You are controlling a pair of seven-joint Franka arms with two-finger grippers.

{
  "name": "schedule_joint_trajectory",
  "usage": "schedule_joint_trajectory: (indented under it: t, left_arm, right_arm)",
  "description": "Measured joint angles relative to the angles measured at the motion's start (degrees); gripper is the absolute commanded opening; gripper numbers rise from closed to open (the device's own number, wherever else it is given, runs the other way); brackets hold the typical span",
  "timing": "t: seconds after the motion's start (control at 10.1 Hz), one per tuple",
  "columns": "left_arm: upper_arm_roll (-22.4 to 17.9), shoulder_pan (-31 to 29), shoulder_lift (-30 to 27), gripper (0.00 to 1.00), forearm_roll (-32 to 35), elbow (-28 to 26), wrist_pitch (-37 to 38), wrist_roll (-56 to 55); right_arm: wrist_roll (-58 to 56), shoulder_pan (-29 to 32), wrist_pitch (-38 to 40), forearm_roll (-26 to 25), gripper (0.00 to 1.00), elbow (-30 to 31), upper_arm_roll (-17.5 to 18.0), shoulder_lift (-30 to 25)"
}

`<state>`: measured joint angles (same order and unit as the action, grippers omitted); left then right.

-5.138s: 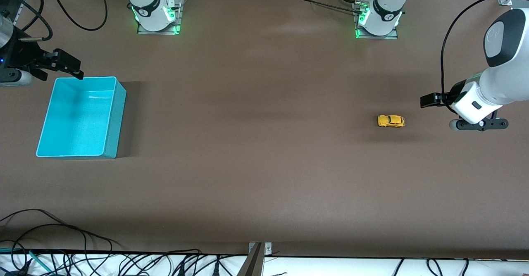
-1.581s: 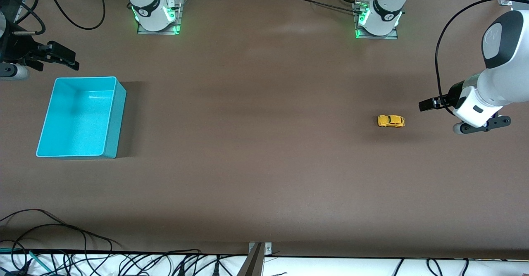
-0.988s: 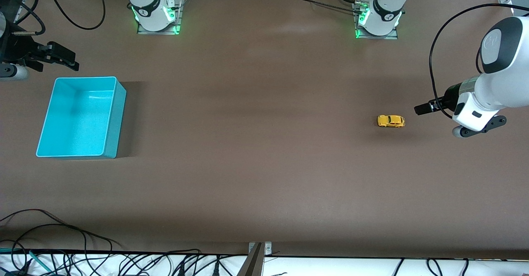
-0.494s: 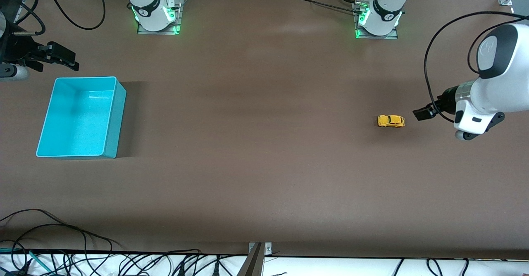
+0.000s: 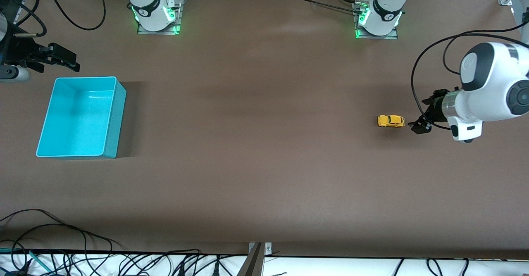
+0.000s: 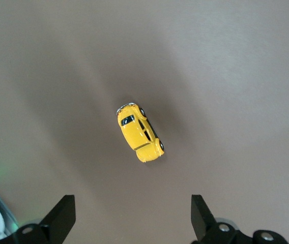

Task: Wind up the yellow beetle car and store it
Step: 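Lower the left gripper over the yellow beetle car, then close the left gripper on the yellow car's body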

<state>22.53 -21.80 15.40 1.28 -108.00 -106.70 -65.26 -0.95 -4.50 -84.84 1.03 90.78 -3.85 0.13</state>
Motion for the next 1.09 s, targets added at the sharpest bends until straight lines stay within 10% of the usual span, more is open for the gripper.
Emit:
schedule_joint_trajectory:
  t: [1.09]
  left_arm:
    - [-0.11, -1.47, -0.82, 1.0, 1.98, -25.95, -36.14, -24.04]
  right_arm:
    - [-0.03, -0.01, -0.34, 0.0, 1.0, 0.0, 0.0, 0.01]
